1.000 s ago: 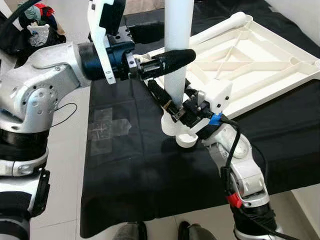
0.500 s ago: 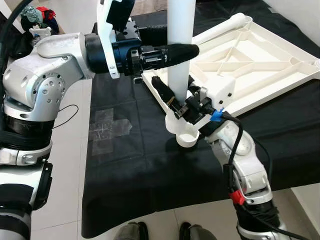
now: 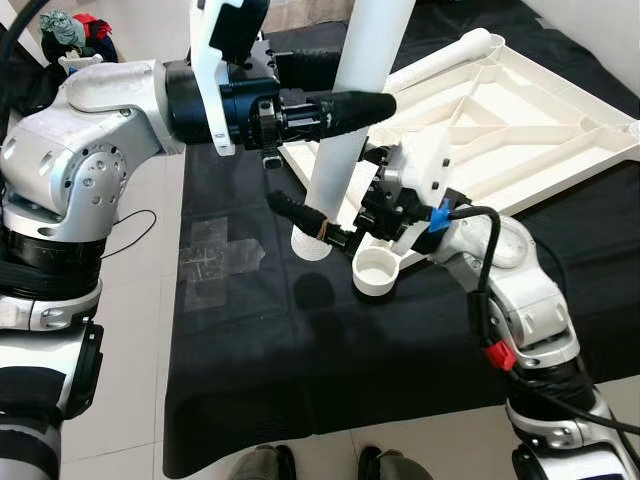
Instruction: Building children table
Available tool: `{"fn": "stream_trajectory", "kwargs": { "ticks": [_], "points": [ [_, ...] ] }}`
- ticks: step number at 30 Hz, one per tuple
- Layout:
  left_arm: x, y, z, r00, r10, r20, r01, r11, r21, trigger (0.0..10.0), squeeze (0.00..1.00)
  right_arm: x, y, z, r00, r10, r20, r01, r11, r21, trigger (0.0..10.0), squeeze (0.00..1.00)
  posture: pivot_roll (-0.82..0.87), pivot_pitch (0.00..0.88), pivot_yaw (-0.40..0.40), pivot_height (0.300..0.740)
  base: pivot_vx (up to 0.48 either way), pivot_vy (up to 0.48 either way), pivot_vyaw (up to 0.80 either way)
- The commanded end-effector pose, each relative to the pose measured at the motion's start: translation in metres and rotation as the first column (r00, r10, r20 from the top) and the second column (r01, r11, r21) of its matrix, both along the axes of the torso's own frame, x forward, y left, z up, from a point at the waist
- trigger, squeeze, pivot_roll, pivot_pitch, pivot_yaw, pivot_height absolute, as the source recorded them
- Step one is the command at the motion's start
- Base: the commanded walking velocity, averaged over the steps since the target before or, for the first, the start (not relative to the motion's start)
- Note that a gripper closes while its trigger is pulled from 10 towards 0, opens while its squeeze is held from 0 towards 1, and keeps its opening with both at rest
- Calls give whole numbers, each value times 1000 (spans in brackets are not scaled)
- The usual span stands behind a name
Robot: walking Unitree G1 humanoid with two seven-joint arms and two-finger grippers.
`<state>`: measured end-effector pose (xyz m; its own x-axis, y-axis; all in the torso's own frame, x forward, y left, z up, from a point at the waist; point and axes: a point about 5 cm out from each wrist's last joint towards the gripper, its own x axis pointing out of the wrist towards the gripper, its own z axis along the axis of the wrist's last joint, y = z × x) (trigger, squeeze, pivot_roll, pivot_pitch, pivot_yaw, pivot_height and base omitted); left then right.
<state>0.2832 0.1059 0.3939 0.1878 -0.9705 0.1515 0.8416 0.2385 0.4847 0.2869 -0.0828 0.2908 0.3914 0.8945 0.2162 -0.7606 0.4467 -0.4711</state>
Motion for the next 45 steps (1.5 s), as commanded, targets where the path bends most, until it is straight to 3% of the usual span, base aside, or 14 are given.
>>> {"fn": "stream_trajectory", "kwargs": {
  "ticks": [1,2,4,7,16,17,19,20,21,26,35,43,44,45],
  "points": [
    [-6,0,4,999,-15,45,15,1000,7,0,0,-3,9,0,998,55,-15,-55,998,-20,10000,212,14,137,27,740,0,0,0],
    [-7,-1,5,998,-19,52,19,1000,3,0,0,-2,12,-5,996,64,-61,-67,997,-38,10000,0,12,133,18,740,0,0,0],
    [-7,-1,5,998,-19,52,19,1000,3,0,0,-2,12,-5,996,64,-61,-67,997,-38,10000,0,12,133,18,740,0,0,0],
    [-11,-6,8,997,-28,75,28,1000,-4,0,0,0,25,-16,976,63,-210,-56,998,40,10000,0,14,137,17,740,0,0,0],
    [-15,-9,11,996,-37,84,38,999,-7,0,0,8,30,-10,973,34,-228,-10,995,103,10000,0,18,140,19,740,0,0,0],
    [-16,-9,12,996,-37,85,38,999,-9,0,0,9,30,-8,973,35,-226,-9,993,117,4745,0,18,140,19,740,0,0,0],
    [-16,-9,12,996,-37,85,38,999,-9,0,0,9,30,-8,973,35,-226,-9,993,117,4745,0,18,140,19,740,0,0,0],
    [-16,-9,12,996,-35,87,37,999,-12,0,0,9,30,-5,975,37,-220,-6,990,138,1137,0,18,140,20,740,0,0,0],
    [-17,-9,13,995,-34,89,36,999,-16,0,0,10,31,0,977,34,-209,1,986,167,0,0,18,140,20,740,0,0,0],
    [-18,-9,14,995,-32,92,34,999,-31,0,0,8,34,11,985,35,-172,13,963,270,0,0,20,141,24,740,0,0,0],
    [-19,-8,16,995,-21,97,26,998,-50,0,0,4,38,17,987,64,-149,-6,932,363,0,0,24,141,28,740,0,0,0],
    [-19,-7,16,995,-9,100,15,998,-63,0,0,3,39,18,987,68,-146,-7,925,380,0,0,25,141,28,740,0,0,0],
    [-19,-6,16,995,-8,101,14,998,-64,0,0,3,40,17,987,66,-147,-5,925,380,1098,0,25,142,28,740,0,0,0],
    [-19,-6,16,995,-6,101,13,998,-65,0,0,3,39,17,988,58,-146,2,926,379,6078,0,25,141,28,740,0,0,0]
  ]
}}
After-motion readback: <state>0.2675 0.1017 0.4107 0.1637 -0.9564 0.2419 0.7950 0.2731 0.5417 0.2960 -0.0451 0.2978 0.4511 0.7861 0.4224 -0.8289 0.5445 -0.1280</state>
